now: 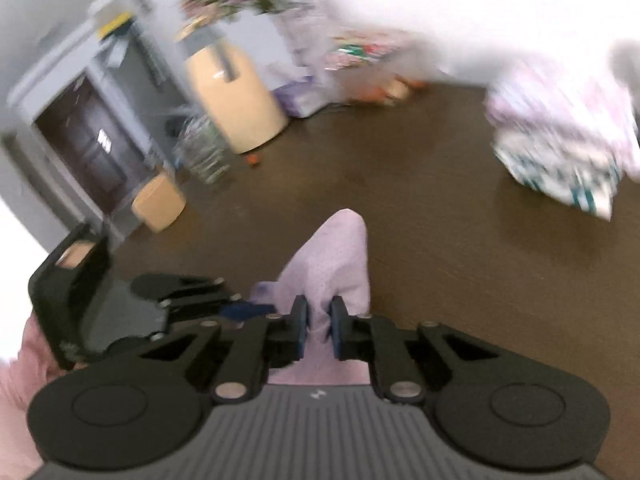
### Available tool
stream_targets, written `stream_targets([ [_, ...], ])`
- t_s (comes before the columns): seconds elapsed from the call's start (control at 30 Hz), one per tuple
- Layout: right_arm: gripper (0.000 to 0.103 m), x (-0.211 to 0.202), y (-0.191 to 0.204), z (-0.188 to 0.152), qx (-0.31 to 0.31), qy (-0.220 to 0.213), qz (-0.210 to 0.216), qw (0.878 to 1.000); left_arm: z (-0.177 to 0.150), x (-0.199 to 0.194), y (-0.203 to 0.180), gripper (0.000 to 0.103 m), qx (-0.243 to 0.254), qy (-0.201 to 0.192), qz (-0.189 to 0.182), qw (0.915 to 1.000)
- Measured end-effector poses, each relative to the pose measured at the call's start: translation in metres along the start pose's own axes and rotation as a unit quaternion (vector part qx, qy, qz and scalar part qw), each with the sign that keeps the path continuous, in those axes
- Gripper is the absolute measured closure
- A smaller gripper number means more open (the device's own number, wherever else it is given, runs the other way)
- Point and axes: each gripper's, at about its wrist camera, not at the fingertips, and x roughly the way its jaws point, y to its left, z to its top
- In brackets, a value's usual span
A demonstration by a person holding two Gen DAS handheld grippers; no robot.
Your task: Fold clothes
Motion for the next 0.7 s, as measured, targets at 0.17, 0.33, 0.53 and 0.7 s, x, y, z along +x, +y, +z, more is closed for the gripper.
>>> stream_targets([
  [0.17, 0.092, 0.012, 0.054, 0.001, -0.090, 0.020, -0.030, 0.995, -0.014, -0.028, 0.007, 0.049, -0.016, -0.014, 0.018, 0.9996],
  [0.33, 0.091, 0.033, 0.081, 0.001, -0.112, 0.036, -0.035, 0.992, -0.036, -0.063, 0.026, 0.049, -0.059, -0.030, 0.046, 0.9967],
  [0.53, 0.090, 0.060, 0.092, -0.012, -0.102, 0.054, -0.034, 0.993, -0.043, -0.089, 0.044, 0.050, -0.105, -0.061, 0.061, 0.9907],
  [0.7, 0.090, 0.074, 0.092, -0.024, -0.093, 0.063, -0.037, 0.993, -0.029, -0.092, 0.040, 0.051, -0.096, -0.084, 0.049, 0.9906],
])
